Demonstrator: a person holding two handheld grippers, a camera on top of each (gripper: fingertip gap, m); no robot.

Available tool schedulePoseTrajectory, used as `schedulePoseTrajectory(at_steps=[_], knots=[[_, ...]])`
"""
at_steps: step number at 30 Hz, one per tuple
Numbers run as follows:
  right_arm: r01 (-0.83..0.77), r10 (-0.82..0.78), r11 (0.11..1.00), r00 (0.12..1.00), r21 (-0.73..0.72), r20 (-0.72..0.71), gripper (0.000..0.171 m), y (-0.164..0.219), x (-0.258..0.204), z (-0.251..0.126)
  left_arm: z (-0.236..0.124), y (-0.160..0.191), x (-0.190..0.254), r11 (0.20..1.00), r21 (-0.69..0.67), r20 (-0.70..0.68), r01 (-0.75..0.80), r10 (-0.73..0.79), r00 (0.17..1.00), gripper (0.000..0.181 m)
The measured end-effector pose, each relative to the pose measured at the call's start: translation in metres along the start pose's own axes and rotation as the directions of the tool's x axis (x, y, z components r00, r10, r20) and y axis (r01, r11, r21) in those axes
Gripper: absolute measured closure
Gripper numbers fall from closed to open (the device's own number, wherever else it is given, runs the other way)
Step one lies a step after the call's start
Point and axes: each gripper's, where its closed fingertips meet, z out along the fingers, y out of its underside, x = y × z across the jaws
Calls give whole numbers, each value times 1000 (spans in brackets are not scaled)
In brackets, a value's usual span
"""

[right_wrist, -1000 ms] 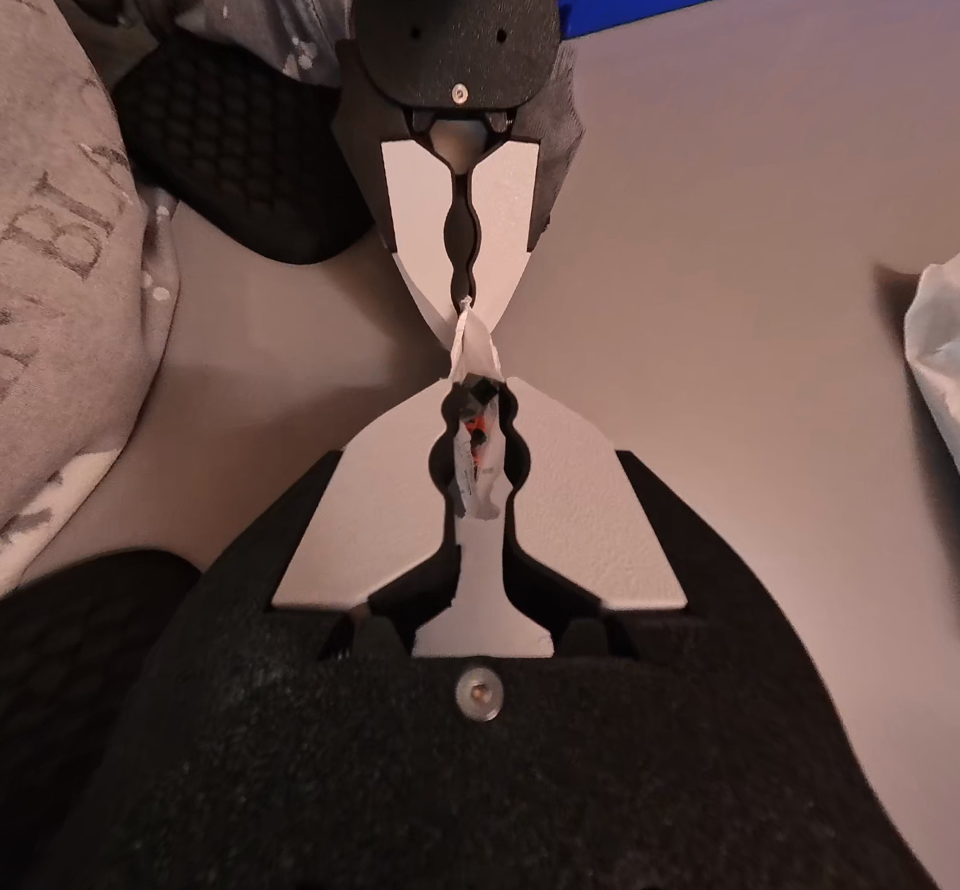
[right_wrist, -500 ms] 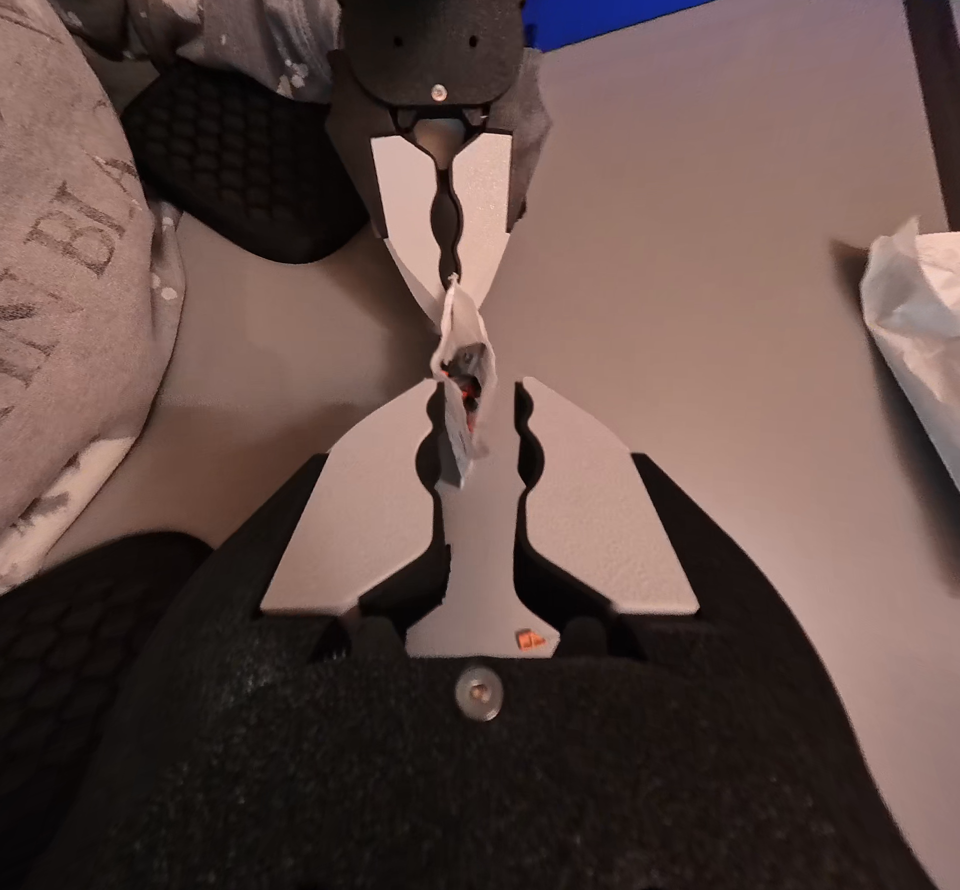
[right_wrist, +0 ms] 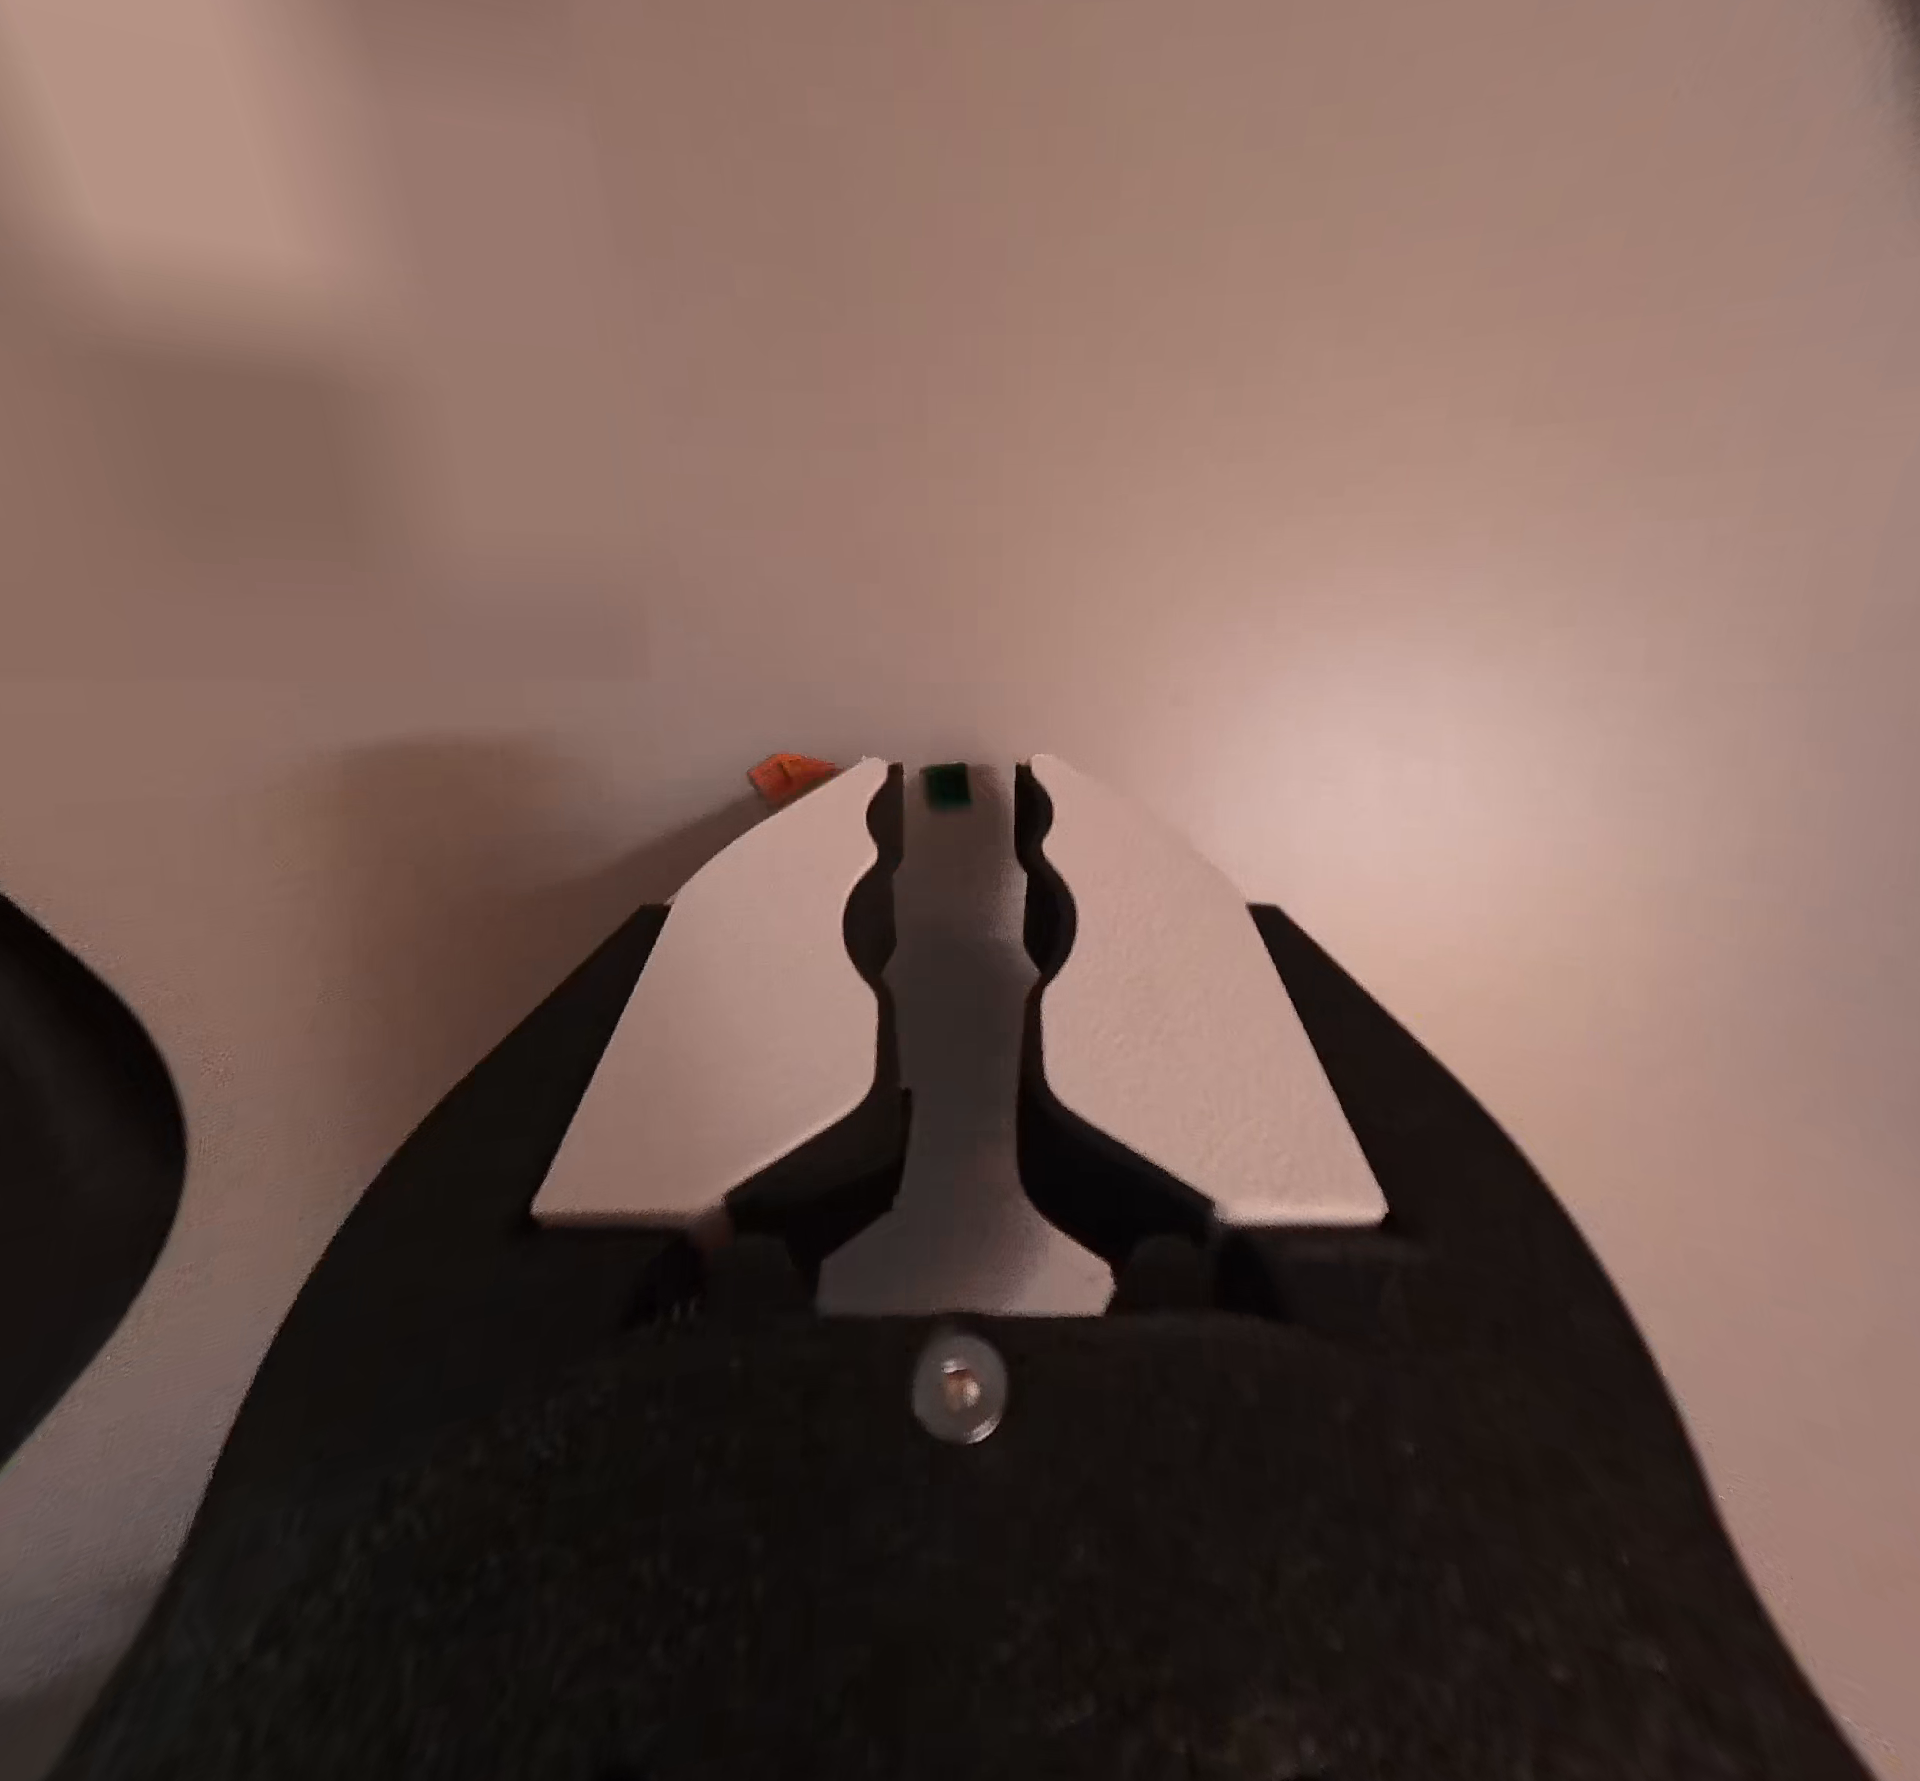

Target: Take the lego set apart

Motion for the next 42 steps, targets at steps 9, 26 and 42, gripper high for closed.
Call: schedulePoseTrajectory(at_steps=[9,26,42], knots=[[35,-35,999,999,-35,17,164,3,-2,9,0,0,0,1000,3,-1,3,-3,1000,181],[322,-370,909,916,264,157,161,-132,-107,-9,-1,0,0,1000,2,5,-6,6,1000,181],[364,-391,909,913,205,114,150,-108,-105,-25,-1,0,0,1000,9,1,4,-4,1000,181]])
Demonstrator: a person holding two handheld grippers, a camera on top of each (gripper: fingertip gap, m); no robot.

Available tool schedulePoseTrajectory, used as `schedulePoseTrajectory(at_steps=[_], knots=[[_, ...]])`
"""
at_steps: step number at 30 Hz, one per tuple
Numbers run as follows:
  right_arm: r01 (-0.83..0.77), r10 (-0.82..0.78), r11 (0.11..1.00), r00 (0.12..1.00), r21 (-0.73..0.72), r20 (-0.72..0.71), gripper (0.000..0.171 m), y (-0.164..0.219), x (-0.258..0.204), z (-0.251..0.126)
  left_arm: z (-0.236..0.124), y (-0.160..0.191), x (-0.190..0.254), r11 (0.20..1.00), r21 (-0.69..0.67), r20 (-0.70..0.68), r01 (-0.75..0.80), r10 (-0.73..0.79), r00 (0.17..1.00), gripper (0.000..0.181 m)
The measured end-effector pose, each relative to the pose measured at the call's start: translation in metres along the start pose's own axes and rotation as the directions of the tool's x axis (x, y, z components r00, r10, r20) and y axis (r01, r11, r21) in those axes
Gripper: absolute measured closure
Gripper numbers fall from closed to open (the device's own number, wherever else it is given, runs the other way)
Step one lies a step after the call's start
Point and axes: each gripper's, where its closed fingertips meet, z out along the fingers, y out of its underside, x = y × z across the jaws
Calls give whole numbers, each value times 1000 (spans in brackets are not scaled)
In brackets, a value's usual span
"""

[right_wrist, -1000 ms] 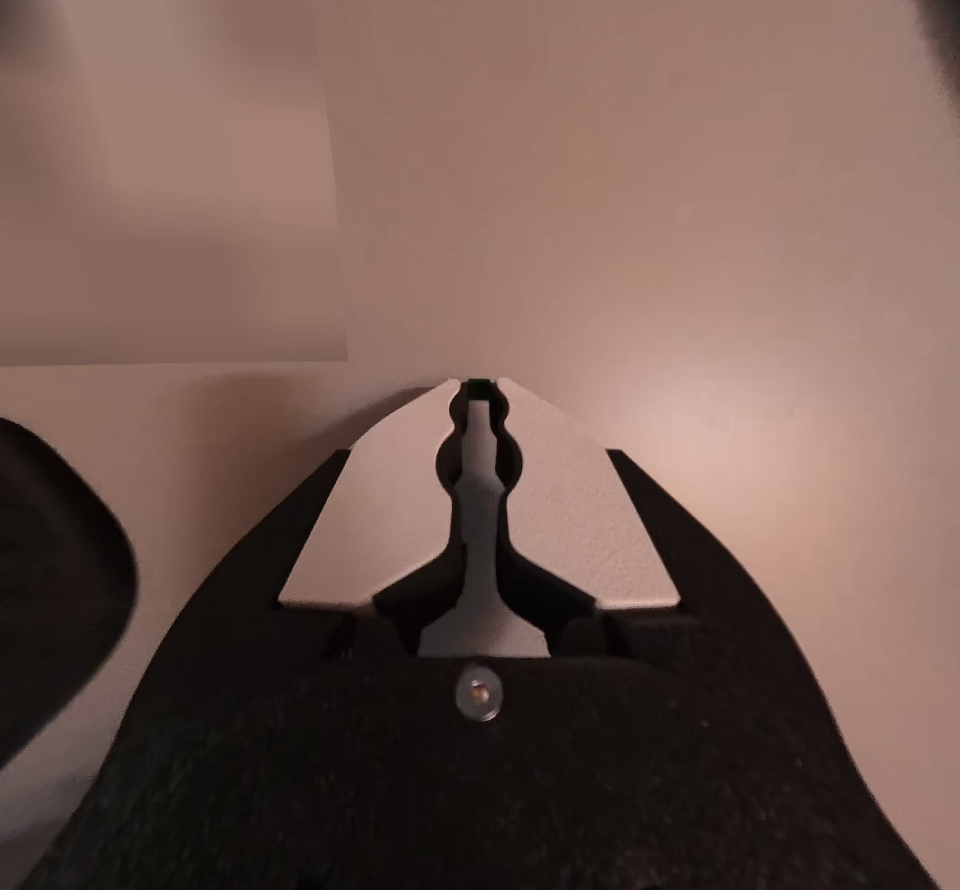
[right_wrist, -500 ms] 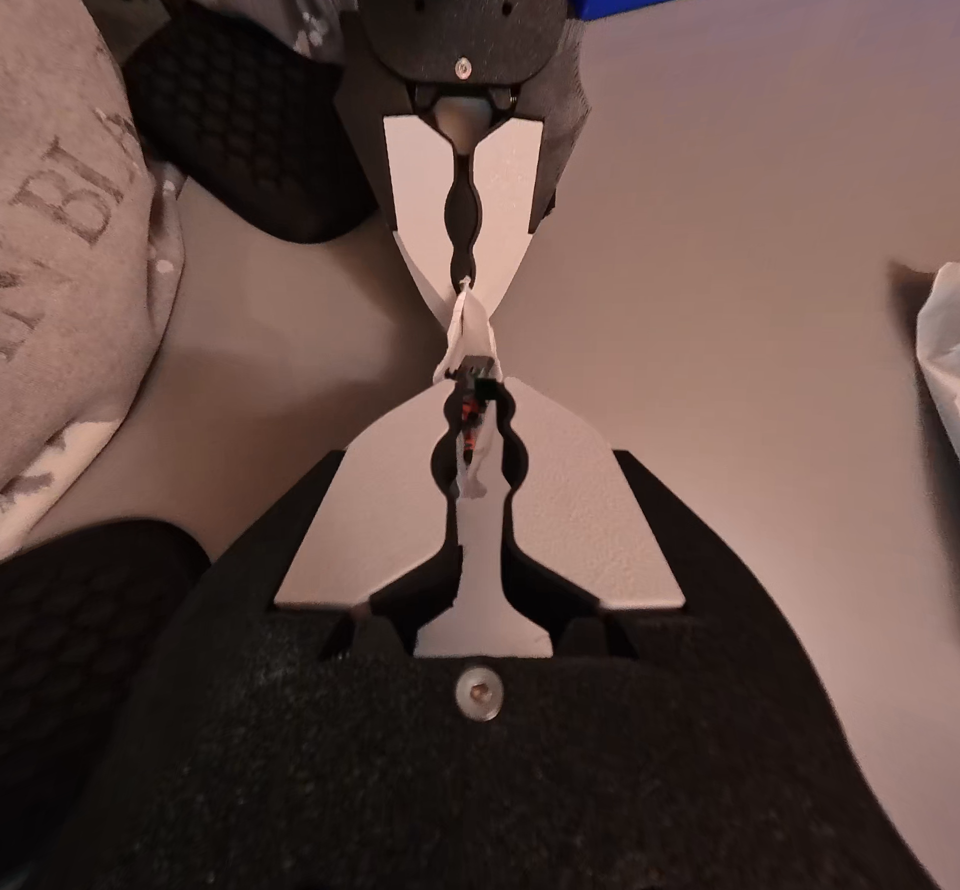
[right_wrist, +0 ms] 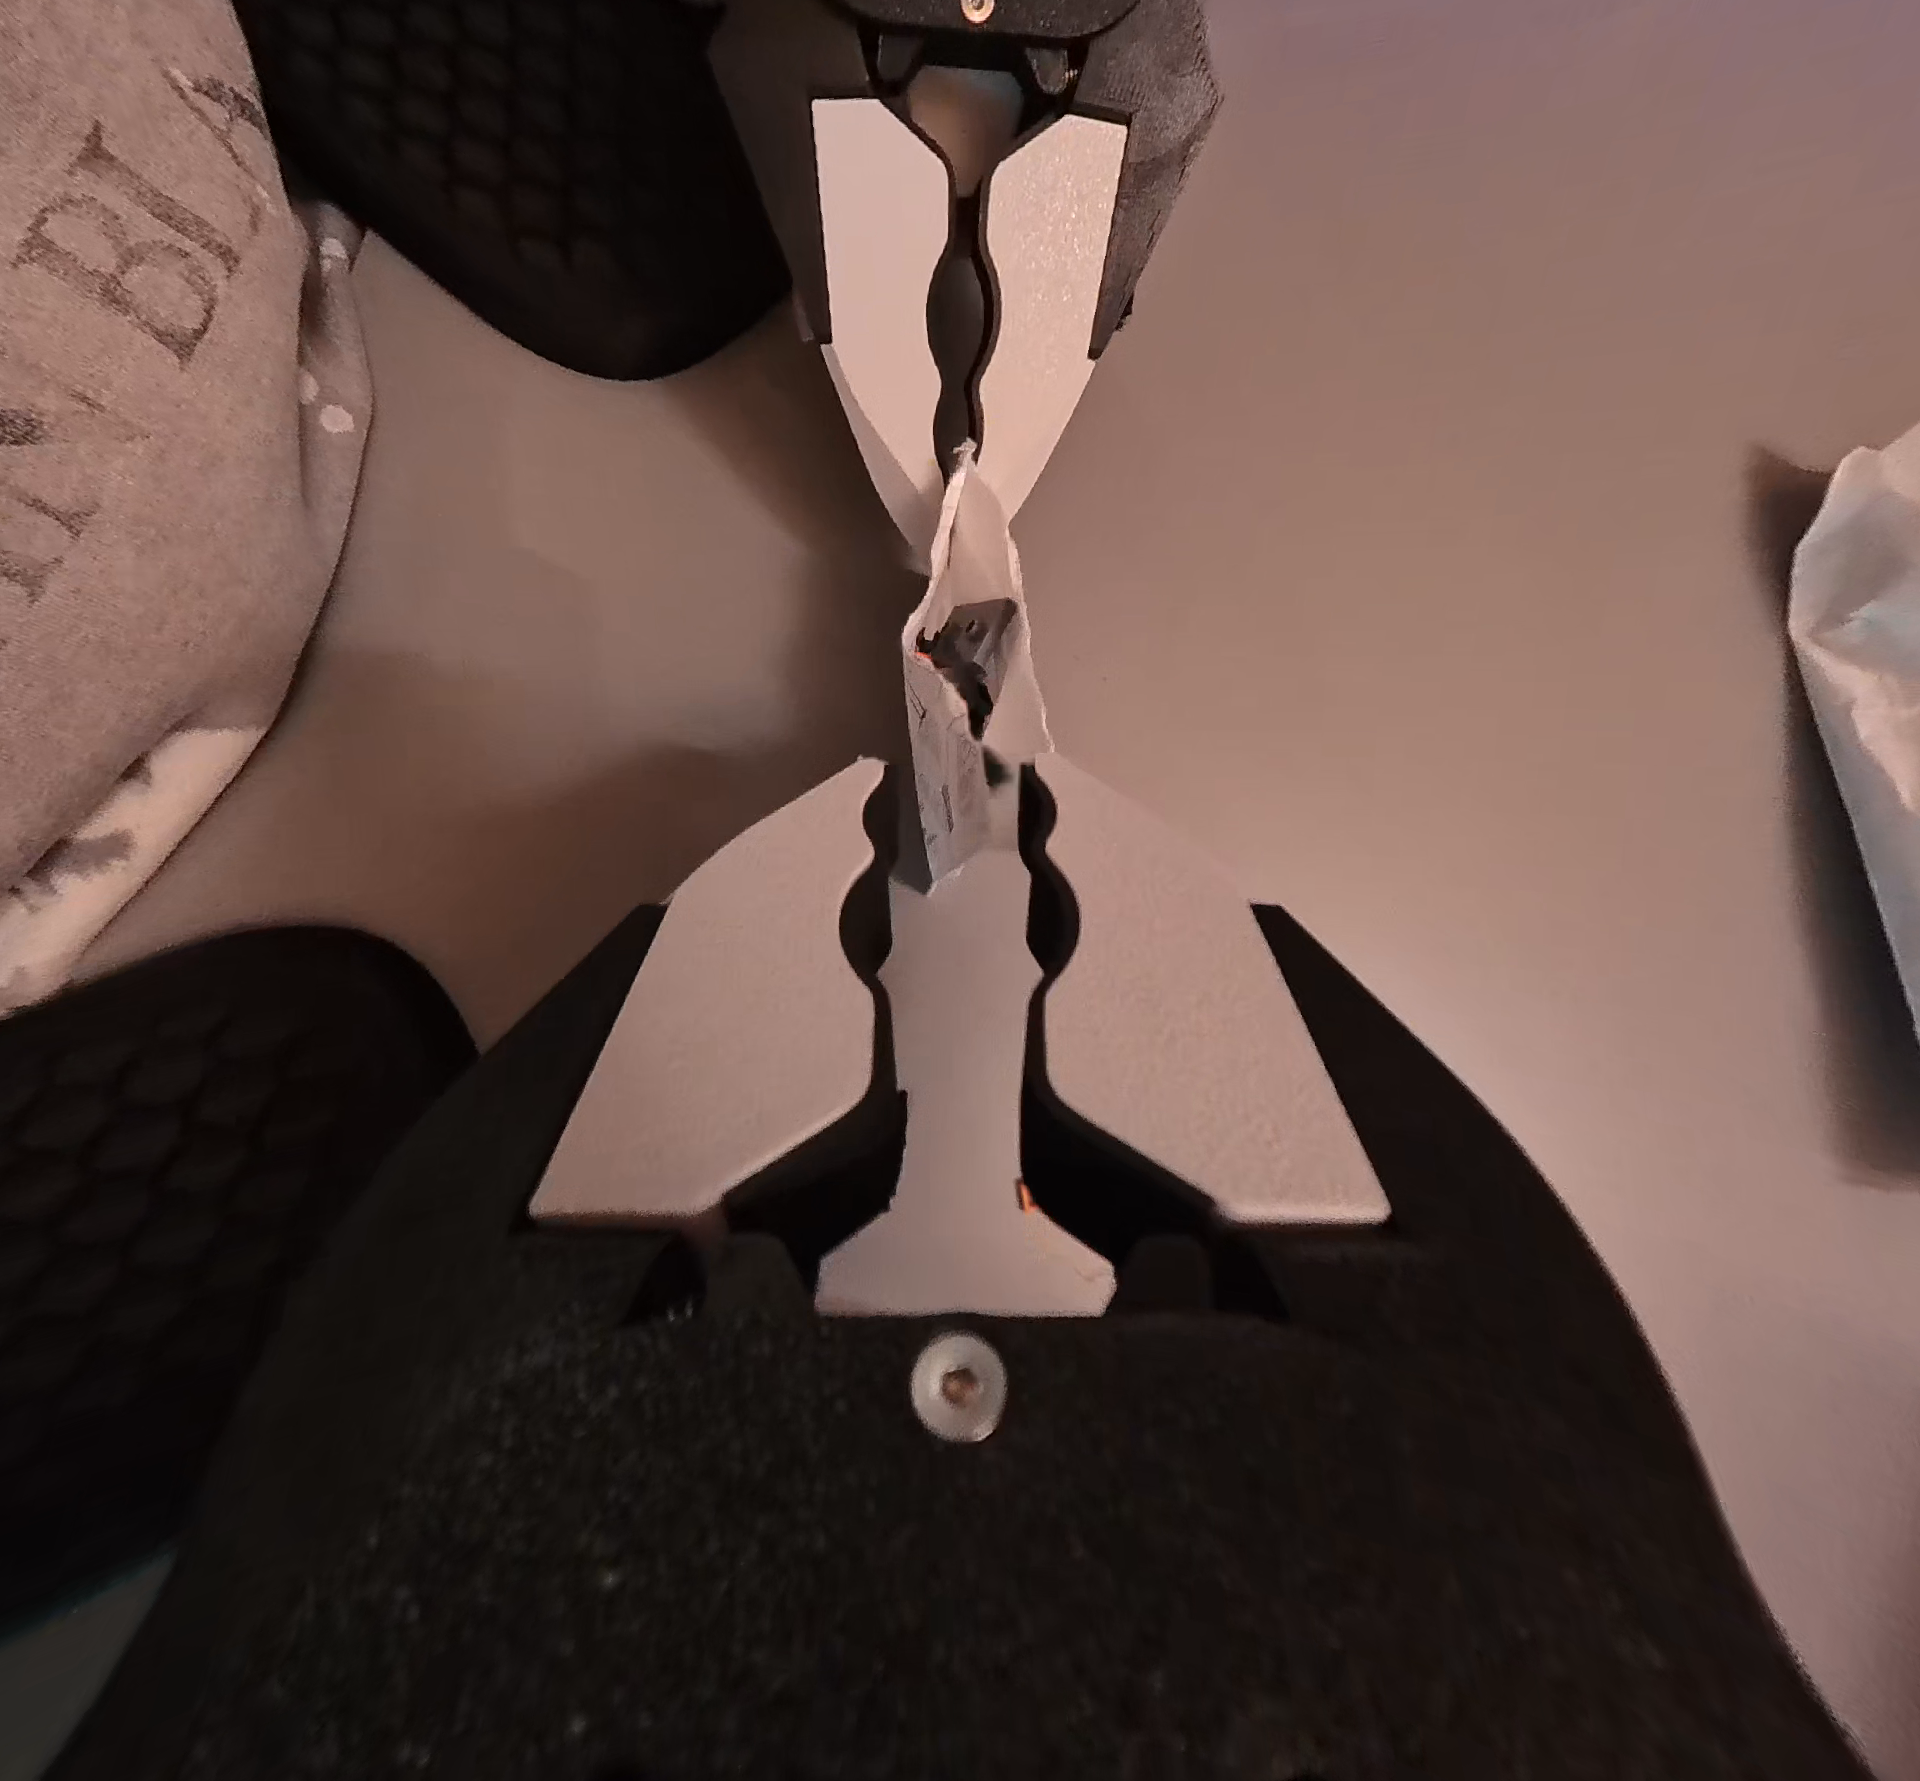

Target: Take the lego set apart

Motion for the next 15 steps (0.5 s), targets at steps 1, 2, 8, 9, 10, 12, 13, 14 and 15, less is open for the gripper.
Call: schedulePoseTrajectory(at_steps=[1,2,8,9,10,12,13,14,15], knots=[[6,-6,1000,1000,-1,-3,150,0,-1,-2,0,0,0,1000,0,0,1,-1,1000,181],[12,-12,1000,1000,-4,-5,149,0,-2,-3,0,0,0,1000,1,-1,1,-1,1000,181],[-47,49,999,994,18,-97,147,11,12,-31,0,0,-1,1000,-1,2,1,-1,1000,181],[-71,70,997,990,-3,-122,147,22,17,-36,-1,0,-1,1000,-2,3,0,1,1000,181],[-102,95,994,985,-37,-143,146,38,22,-38,0,0,-1,1000,-3,3,-2,2,1000,181],[-174,154,979,973,-109,-171,146,74,27,-37,0,0,0,1000,-4,3,-3,3,1000,181],[-210,186,969,967,-132,-173,146,90,28,-33,0,0,0,1000,-4,3,-4,4,1000,181],[-245,221,959,961,-142,-165,146,103,26,-28,0,0,0,1000,-4,3,-5,5,1000,181],[-274,252,951,955,-141,-156,147,112,25,-23,0,0,0,1000,-4,3,-5,5,1000,181]])
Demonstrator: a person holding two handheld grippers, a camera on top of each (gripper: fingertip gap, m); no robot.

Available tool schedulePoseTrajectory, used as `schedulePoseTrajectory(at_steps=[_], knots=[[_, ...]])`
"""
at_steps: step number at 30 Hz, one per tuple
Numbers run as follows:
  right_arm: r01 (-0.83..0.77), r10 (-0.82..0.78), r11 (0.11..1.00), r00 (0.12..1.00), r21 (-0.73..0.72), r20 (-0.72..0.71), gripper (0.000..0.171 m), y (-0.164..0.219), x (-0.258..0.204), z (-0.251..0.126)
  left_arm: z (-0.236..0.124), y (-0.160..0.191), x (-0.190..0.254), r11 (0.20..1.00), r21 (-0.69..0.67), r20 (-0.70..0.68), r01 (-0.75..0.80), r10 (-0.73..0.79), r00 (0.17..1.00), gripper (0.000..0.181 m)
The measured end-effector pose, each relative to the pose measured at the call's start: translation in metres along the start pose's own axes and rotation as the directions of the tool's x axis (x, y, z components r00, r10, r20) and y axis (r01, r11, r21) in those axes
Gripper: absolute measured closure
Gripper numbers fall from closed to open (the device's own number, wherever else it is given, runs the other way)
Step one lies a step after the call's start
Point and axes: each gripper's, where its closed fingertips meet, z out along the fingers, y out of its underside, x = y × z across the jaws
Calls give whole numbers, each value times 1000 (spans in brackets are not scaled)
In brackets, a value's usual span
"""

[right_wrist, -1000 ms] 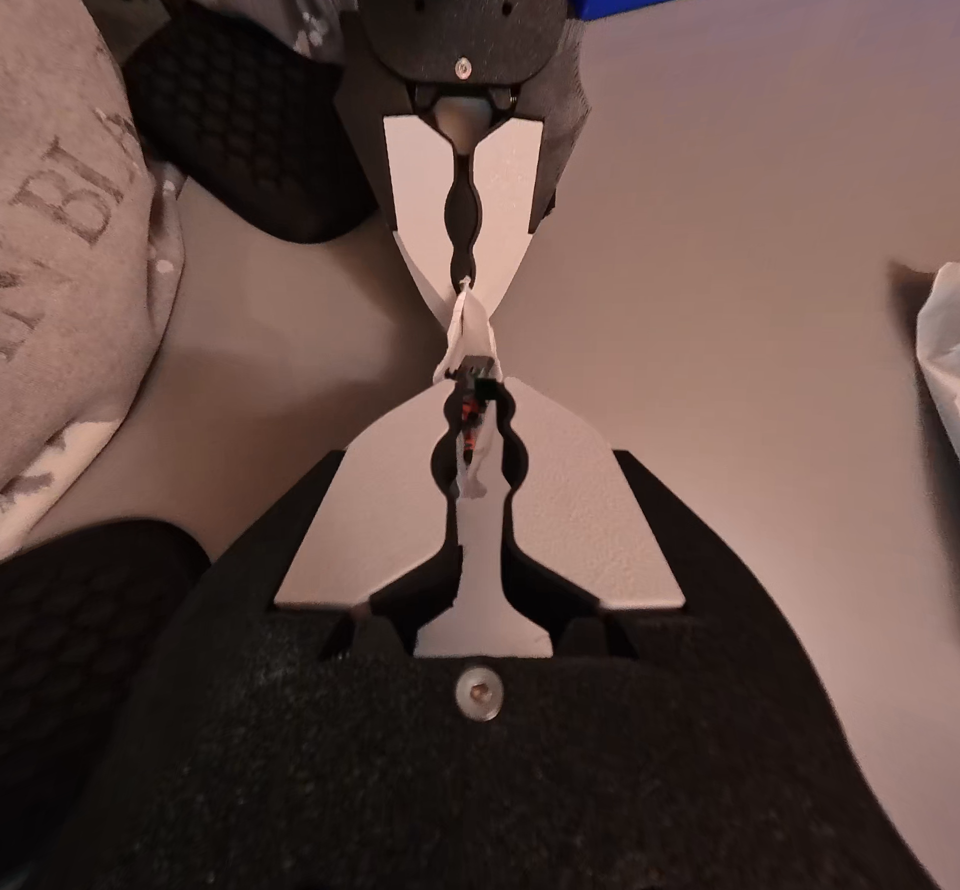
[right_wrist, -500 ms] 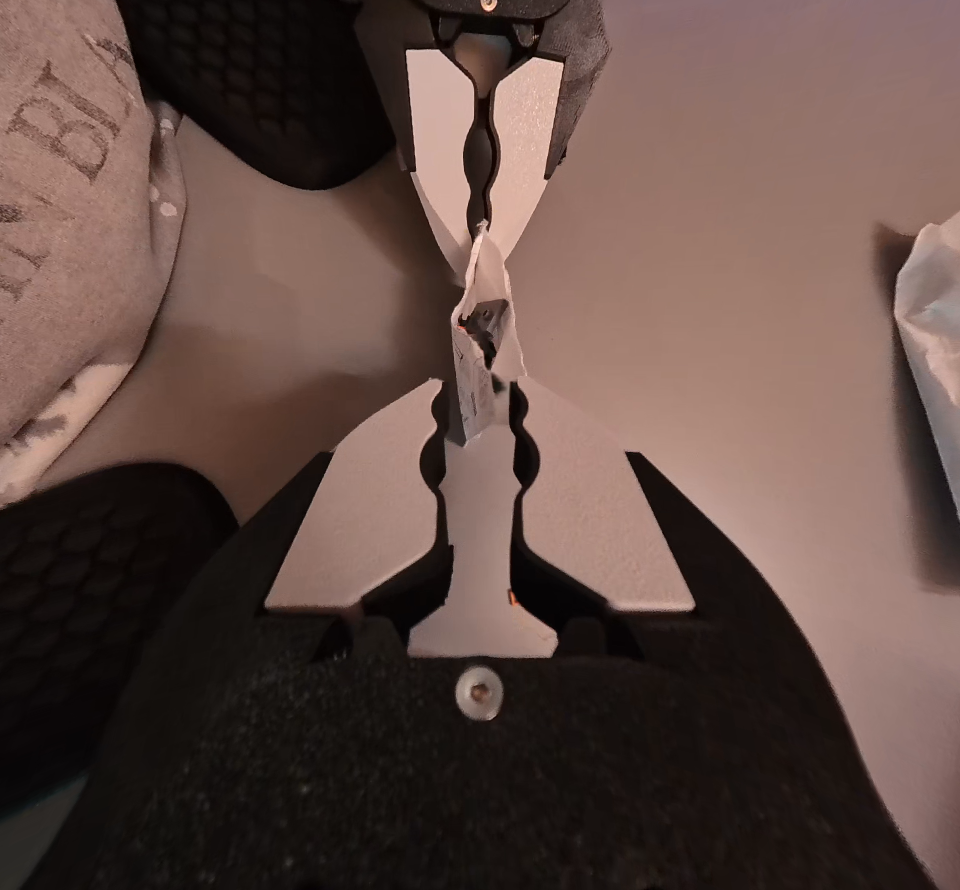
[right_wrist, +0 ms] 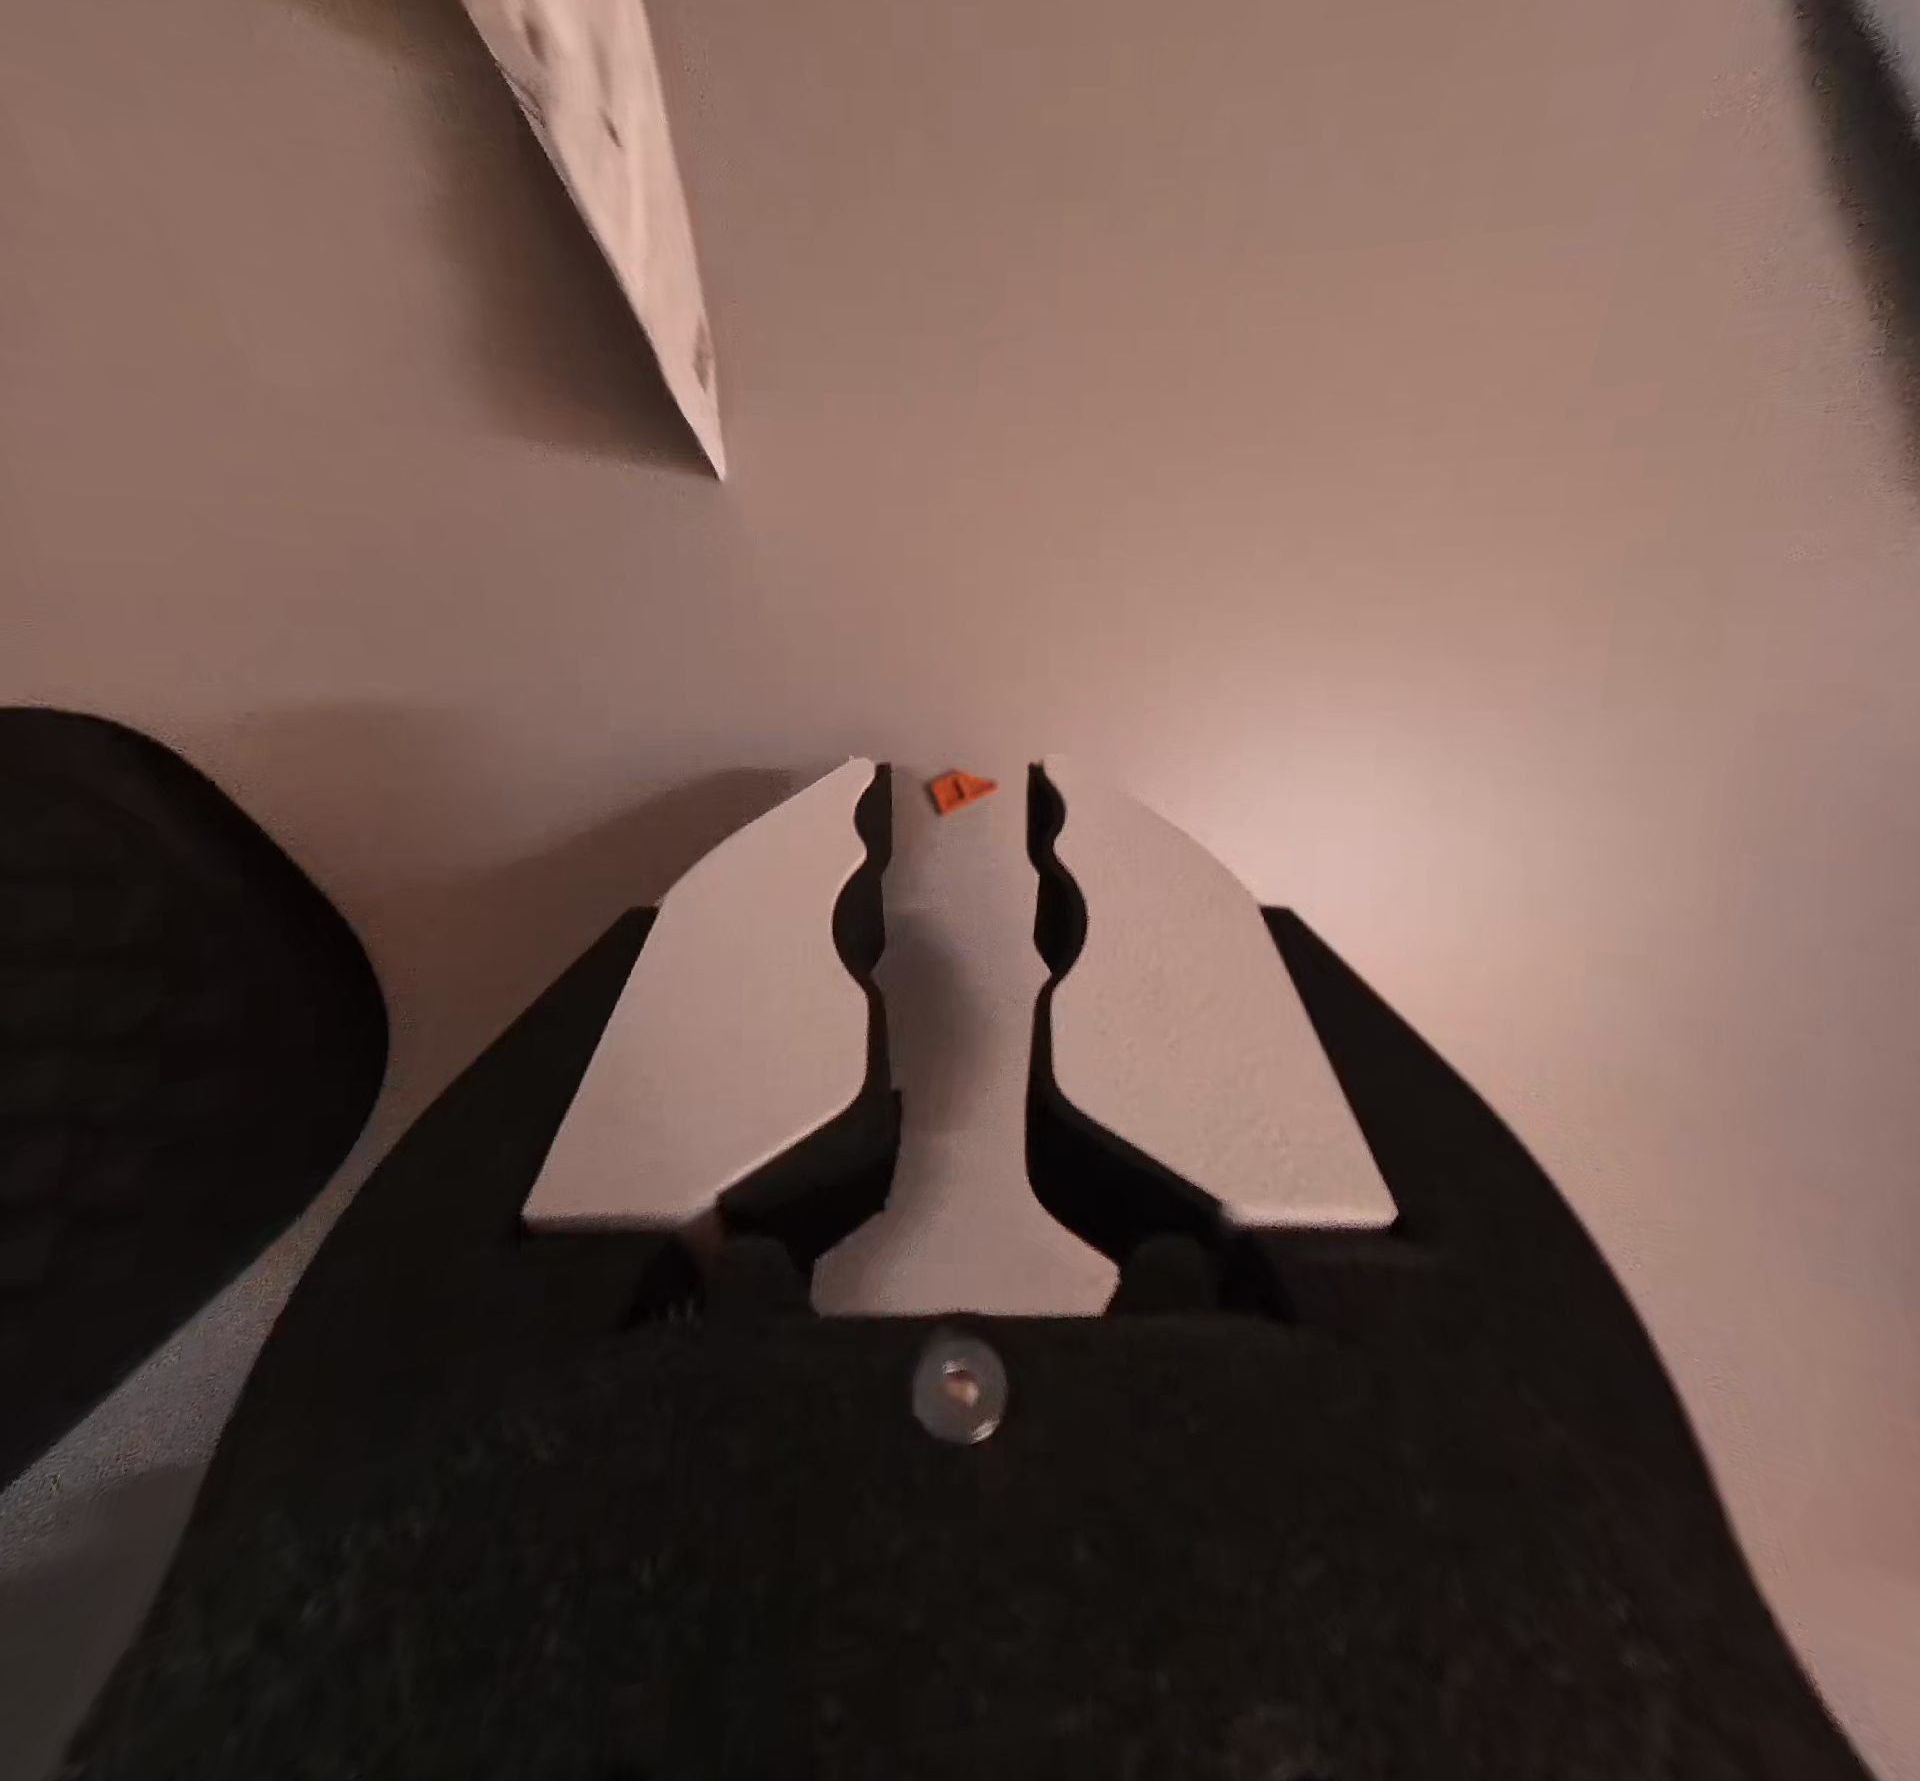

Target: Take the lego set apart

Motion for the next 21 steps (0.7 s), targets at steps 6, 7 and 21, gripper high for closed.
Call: schedulePoseTrajectory(at_steps=[6,7,21], knots=[[-79,79,997,997,-21,22,148,18,1,27,1,-1,0,1000,7,-8,10,-10,1000,181],[-86,87,996,996,-29,23,148,20,1,29,0,-1,0,1000,7,-8,10,-10,1000,181],[-26,14,981,998,190,62,156,-45,-15,1,1,-1,0,1000,7,-9,8,-8,1000,181]])
